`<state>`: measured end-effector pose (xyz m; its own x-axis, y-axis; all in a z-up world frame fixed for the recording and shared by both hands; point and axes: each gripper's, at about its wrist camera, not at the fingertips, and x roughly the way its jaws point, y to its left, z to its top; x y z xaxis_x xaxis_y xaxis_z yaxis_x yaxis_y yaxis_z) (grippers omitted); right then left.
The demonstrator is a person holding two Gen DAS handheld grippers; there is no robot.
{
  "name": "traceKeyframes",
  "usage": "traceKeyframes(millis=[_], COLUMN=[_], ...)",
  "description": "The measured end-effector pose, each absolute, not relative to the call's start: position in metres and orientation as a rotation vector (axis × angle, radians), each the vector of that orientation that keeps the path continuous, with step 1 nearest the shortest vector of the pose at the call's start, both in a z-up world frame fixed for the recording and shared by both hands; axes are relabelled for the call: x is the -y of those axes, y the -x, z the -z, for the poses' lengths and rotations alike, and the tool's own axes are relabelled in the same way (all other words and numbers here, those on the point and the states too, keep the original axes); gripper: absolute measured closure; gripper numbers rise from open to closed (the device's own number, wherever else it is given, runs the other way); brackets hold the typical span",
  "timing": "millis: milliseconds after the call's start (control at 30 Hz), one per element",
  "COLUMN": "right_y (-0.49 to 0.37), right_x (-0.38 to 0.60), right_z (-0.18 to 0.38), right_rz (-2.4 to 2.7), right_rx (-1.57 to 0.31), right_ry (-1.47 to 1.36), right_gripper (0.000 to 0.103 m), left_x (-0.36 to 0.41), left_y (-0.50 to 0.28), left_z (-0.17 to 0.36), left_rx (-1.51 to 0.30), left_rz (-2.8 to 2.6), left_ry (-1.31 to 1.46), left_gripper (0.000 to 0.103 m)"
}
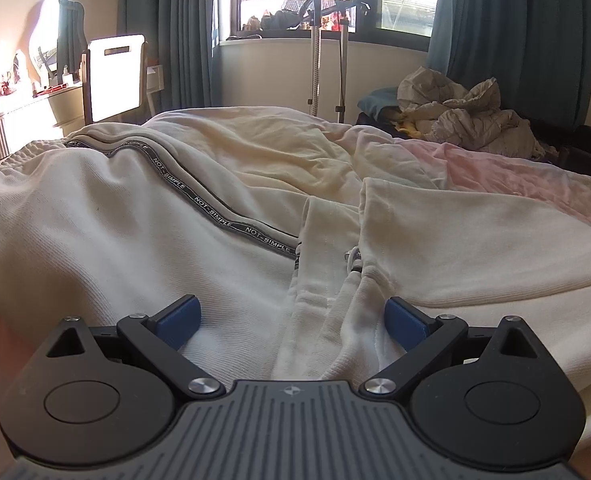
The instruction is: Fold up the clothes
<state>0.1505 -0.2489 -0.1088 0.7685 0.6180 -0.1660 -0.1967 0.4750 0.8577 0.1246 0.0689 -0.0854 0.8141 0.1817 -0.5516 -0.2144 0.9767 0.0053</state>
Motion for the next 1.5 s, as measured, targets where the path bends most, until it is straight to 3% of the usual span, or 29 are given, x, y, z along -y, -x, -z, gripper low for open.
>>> traceKeyframes(millis=[133,267,367,467,667,900,1500], right_y=[-0.157,-0.161,-0.159,-0.151,-0.124,-0.112,-0.060], right_x=[0.248,0.249,0.246,0.235,0.220,0.269,0.374], right_z=[0.128,0.137,0.127,0.098,0.036,0.012,-0.038], right_rz=[-0.434,-0.361,-0.310,-0.270,-0.233,-0.167,0.058], right_rx=[-0.593,-0.661,-0.653,-0.610,-0.465,-0.385,-0.094], right_ry=[-1.005,-1.025,-0.990,-0.855,-0.633,-0.690,-0.679], right_gripper=[0.031,0.060,0.073,0.078,0.080,0.080,0.080], left_x=[-0.067,-0.066,-0.065,-0.063,-0.051,-0.023,0.166], left_y=[-0.125,-0.125,-0.124,-0.120,-0.106,-0.097,-0.160], left_z=[0.086,0.086,0.086,0.086,0.070,0.038,0.082], left_rx=[-0.578,-0.574,-0.570,-0.569,-0.509,-0.374,-0.519], left_rz=[-0.213,-0.213,-0.206,-0.192,-0.130,-0.090,0.152], left_ry=[0.049,0.042,0.032,0.019,0.001,-0.027,-0.095], left_gripper=[0.004,0.004,0.004,0.004,0.004,0.004,0.004])
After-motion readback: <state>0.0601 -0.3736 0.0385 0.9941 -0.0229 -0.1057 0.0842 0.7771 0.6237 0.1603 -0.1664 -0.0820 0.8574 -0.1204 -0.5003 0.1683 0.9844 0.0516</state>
